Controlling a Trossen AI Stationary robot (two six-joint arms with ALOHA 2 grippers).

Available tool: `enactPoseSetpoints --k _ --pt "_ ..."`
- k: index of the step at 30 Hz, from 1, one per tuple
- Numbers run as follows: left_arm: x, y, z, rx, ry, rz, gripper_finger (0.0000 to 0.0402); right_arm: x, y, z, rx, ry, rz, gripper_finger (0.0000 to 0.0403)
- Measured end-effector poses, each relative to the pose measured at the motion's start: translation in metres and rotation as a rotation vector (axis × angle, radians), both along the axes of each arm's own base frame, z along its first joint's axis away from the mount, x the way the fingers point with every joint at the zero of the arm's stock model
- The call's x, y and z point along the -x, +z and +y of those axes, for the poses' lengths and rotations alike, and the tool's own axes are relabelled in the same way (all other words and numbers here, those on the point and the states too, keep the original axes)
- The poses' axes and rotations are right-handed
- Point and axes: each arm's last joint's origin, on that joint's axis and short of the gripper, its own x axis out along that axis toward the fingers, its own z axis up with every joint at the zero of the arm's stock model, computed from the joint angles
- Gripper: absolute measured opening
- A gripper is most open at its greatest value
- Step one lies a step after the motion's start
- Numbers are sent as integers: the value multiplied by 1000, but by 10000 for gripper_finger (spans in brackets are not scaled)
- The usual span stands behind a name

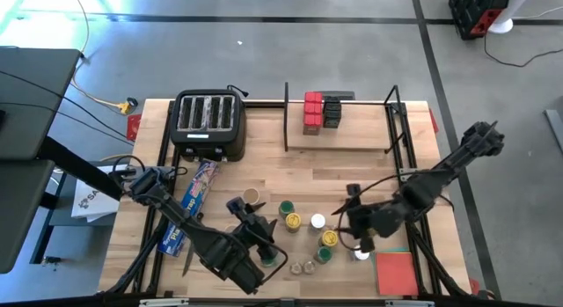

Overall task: Shelf spices
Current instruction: Put the top left white seasoning bottle on the shelf

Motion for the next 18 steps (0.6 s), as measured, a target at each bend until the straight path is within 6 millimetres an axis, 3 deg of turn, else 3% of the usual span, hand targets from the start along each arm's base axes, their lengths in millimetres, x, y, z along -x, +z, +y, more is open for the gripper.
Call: enactPoseSetpoints --k 9,13,18 --pt "-4 -1 3 17 -13 46 268 -35 24 -2 97 164 195 218" --pt "-5 -1 5 19 -8 46 268 -53 19 -10 103 242 288 219" --pt "-5 -1 4 31 -10 58 268 -74 -3 -18 137 351 373 219"
